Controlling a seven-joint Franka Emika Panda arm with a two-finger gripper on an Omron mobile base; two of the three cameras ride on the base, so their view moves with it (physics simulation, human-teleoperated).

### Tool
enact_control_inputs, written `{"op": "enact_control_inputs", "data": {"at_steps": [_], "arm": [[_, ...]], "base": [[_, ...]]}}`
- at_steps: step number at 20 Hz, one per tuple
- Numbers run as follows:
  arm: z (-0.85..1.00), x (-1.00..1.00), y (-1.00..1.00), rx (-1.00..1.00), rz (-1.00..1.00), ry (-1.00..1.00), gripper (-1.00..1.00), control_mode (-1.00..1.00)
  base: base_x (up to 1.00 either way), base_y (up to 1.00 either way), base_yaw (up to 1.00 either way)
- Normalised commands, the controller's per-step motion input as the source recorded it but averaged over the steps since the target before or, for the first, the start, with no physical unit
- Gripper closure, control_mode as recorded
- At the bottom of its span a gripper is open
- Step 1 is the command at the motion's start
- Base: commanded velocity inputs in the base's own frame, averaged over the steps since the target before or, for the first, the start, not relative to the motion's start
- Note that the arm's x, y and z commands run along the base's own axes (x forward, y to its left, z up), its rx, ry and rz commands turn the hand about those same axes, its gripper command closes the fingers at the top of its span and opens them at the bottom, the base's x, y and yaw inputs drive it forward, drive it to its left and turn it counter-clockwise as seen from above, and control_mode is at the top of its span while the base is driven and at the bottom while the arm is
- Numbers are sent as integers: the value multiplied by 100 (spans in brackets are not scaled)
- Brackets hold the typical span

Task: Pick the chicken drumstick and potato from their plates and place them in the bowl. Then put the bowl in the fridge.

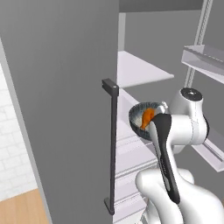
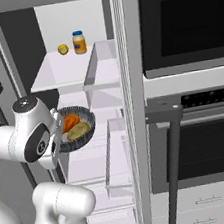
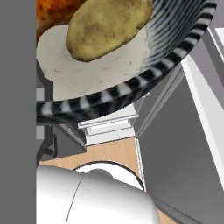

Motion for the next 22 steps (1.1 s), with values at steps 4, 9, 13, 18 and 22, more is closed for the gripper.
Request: {"op": "enact_control_inputs", "data": {"at_steps": [4, 9, 13, 18, 22], "arm": [[0, 0, 0, 0, 0, 0, 100, 100], [0, 0, 0, 0, 0, 0, 100, 100], [-1, 4, 0, 0, 1, -1, 100, -100], [-28, 4, 0, 1, 4, -21, 100, -100], [-19, 42, 0, 4, 6, -11, 100, -100]], "base": [[1, -15, 0], [0, -3, 0], [0, 0, 0], [0, 0, 0], [0, 0, 0]]}}
